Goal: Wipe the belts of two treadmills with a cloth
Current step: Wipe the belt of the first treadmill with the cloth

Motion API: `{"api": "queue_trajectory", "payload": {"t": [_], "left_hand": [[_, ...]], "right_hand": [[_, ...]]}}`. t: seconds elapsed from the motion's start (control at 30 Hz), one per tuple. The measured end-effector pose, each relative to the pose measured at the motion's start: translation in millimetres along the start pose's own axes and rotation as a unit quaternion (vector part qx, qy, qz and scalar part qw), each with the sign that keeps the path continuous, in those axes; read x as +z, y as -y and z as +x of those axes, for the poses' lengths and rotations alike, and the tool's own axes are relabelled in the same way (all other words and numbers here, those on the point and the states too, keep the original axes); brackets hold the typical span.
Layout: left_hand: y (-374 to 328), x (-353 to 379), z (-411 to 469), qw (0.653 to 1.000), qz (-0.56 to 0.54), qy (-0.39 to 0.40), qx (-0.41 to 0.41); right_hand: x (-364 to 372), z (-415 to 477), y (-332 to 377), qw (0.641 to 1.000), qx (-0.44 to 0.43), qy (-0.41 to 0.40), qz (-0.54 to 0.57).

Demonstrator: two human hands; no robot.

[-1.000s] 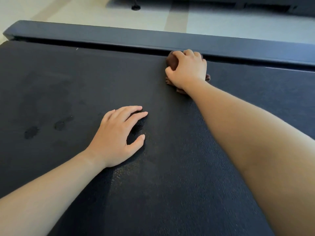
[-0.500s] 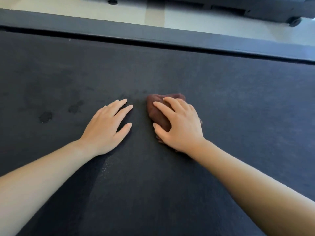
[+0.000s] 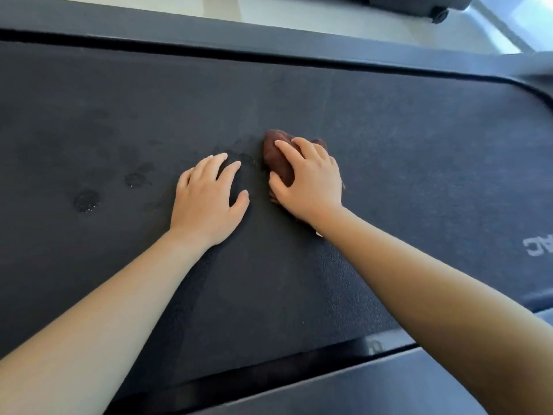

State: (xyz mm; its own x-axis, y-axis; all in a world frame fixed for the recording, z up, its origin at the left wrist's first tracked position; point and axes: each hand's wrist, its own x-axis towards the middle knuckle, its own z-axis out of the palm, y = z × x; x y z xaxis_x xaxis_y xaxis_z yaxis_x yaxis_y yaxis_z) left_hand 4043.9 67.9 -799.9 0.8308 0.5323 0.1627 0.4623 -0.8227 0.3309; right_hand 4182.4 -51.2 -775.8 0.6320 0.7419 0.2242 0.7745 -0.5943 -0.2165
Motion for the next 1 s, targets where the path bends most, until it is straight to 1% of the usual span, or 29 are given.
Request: {"api": "queue_trajectory", "payload": {"t": [0.1, 0.17, 0.27, 0.37, 0.53, 0.63, 0.77, 0.9, 1.0], "left_hand": [[-3, -1, -1, 1.000, -0.002, 0.006, 0.000], [-2, -4, -1, 1.000, -0.002, 0.011, 0.002], [8, -7, -1, 0.999, -0.004, 0.029, 0.032], [16, -15, 2, 0.999, -0.005, 0.030, 0.042], [19, -15, 14, 0.999, 0.012, 0.027, 0.020], [24, -14, 42, 0.999, 0.024, 0.028, -0.018], [28, -12, 78, 0.995, -0.004, 0.028, -0.092], [25, 1, 79, 0.995, 0.051, -0.008, -0.090], [27, 3, 81, 0.994, 0.057, -0.033, -0.091]], "right_hand": [[-12, -46, 2, 0.999, -0.040, 0.007, 0.012], [-18, -79, 2, 0.997, -0.077, -0.003, 0.023], [-18, -90, -4, 0.994, -0.104, -0.012, 0.035], [-12, -63, -1, 0.995, -0.086, -0.018, 0.043], [6, -9, 6, 0.997, -0.051, -0.029, 0.047], [17, 34, 7, 0.998, -0.046, -0.025, 0.039], [34, 101, 3, 0.999, -0.040, -0.008, 0.024], [49, 164, 0, 0.999, -0.052, -0.005, 0.016], [57, 207, -1, 0.997, -0.069, -0.005, 0.021]]}}
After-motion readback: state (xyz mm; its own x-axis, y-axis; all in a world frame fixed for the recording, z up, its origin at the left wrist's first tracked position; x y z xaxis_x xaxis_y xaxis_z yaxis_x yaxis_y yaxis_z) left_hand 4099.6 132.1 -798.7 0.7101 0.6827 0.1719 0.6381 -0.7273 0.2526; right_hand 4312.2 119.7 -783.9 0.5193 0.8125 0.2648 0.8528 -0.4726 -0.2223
